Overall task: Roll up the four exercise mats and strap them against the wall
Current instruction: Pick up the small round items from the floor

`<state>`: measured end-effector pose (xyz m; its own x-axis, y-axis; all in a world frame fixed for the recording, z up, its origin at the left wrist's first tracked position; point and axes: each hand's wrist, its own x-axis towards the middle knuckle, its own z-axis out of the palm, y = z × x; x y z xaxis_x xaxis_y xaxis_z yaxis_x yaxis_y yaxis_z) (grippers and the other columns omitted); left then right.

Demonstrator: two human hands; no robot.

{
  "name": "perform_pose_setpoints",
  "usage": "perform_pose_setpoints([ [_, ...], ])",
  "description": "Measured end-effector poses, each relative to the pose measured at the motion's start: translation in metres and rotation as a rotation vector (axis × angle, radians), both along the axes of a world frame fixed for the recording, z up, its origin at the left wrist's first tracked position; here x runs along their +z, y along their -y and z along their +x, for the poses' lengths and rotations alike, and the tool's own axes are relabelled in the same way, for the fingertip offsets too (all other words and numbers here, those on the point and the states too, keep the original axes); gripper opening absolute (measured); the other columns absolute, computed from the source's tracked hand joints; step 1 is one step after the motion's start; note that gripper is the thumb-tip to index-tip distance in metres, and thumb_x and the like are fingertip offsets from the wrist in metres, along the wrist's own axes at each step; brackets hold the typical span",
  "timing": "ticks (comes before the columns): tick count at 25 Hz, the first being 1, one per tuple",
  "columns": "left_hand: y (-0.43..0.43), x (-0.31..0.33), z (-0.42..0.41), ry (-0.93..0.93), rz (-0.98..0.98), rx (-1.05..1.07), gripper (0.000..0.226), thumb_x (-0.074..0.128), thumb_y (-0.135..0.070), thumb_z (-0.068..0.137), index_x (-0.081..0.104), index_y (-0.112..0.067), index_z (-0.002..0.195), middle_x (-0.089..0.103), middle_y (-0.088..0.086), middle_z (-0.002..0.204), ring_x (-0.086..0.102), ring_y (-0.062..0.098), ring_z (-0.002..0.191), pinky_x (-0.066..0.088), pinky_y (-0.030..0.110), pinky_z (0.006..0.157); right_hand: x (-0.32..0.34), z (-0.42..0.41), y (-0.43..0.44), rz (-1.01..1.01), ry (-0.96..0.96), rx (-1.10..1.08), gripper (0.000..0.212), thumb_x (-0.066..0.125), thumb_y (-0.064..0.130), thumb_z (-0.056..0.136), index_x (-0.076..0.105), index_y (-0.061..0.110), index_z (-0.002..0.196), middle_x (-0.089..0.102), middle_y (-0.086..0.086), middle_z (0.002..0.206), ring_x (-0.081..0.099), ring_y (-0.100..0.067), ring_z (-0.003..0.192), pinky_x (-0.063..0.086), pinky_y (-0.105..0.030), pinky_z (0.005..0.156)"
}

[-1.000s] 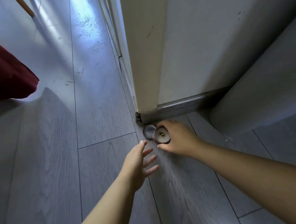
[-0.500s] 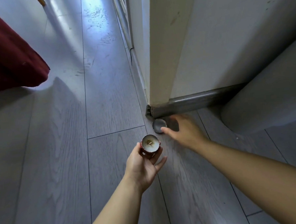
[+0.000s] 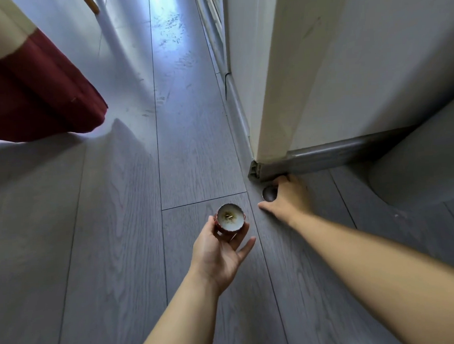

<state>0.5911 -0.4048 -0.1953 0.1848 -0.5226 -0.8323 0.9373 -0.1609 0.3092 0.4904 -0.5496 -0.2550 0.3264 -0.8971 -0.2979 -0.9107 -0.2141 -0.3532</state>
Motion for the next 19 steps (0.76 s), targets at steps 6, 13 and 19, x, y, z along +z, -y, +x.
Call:
perform_pose_setpoints([
  [6, -0.005, 0.014, -0.019, 0.019, 0.009, -0.074, 0.043, 0.037, -0.037, 0.101, 0.053, -0.009, 0.129, 0.065, 0.013, 0.11, 0.063, 0.023, 0.093, 0.049, 0.046, 0.08, 0.011, -0.043, -0.018, 0.074, -0.032, 0.011, 0.077, 0.08, 0.055, 0.064, 0.056, 0.014, 0.125, 0.052, -0.01, 0.128, 0.051, -0.026, 0.116, 0.048, -0.034, 0.093],
  [13, 0.01, 0.112, -0.081, 0.057, -0.134, -0.386, 0.041, 0.035, -0.037, 0.102, 0.054, -0.009, 0.123, 0.066, 0.013, 0.108, 0.063, 0.025, 0.096, 0.045, 0.046, 0.088, 0.118, -0.14, -0.032, 0.257, -0.013, -0.049, 0.07, 0.082, 0.045, 0.069, 0.061, 0.005, 0.122, 0.061, -0.012, 0.126, 0.059, -0.024, 0.11, 0.042, -0.021, 0.077],
  [19, 0.031, 0.237, -0.149, 0.006, -0.363, -0.554, 0.044, 0.031, -0.038, 0.102, 0.054, -0.008, 0.125, 0.064, 0.013, 0.11, 0.063, 0.023, 0.085, 0.047, 0.041, 0.078, 0.299, -0.213, -0.033, 0.077, 0.377, -0.15, 0.045, 0.076, 0.028, 0.079, 0.062, 0.011, 0.119, 0.065, -0.002, 0.108, 0.057, -0.009, 0.089, 0.042, -0.009, 0.07],
])
